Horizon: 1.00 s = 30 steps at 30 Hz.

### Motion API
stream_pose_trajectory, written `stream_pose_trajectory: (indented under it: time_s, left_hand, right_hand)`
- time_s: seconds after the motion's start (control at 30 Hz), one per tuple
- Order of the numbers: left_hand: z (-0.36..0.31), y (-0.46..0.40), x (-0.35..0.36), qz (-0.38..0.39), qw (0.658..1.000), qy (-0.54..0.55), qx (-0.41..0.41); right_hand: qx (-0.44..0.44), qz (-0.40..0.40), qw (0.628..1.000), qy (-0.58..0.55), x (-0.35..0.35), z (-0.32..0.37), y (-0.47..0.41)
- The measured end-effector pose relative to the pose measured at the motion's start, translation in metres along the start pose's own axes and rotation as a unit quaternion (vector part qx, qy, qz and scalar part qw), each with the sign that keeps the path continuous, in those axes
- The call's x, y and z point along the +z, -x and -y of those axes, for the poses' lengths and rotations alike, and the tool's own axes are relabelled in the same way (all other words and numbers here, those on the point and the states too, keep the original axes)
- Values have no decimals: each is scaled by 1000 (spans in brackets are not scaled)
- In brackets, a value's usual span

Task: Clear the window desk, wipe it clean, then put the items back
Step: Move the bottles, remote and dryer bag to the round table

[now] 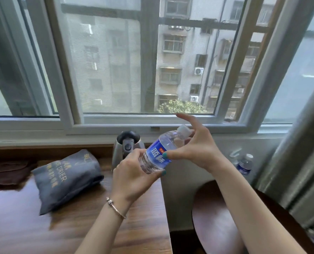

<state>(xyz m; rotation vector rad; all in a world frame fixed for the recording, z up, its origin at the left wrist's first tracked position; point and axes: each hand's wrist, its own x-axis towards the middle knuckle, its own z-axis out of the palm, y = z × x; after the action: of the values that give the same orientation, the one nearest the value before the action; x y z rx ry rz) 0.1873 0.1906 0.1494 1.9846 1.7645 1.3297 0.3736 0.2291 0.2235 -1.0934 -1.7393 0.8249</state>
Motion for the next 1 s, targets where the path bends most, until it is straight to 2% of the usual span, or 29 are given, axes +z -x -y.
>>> stream_pose_trajectory:
  time_s: [0.17, 0.37, 0.57, 0.73, 0.87, 1.0]
  left_hand:
    - [-36, 1, 18, -26, 1000, 13, 0]
    - [-68, -14, 63, -1, 988, 152, -40]
    - [-97, -28, 119, 29, 967, 245, -59]
    - [-119, -41, 172, 94, 943, 314, -48]
    - [-133, -46, 220, 117, 925, 361, -25]
    - [-144, -49, 273, 142, 922, 360, -14]
  right_hand:
    - [-39, -42, 997, -59, -43, -10, 15]
    - [-98, -82, 989, -78, -80, -22, 14]
    - [-115, -142, 979, -86, -113, -51, 13]
    - [-95, -124, 986, -63, -148, -83, 16]
    - [-95, -101, 990, -22, -183, -113, 17]
    - [-96, -94, 991, 20, -217, -148, 18]
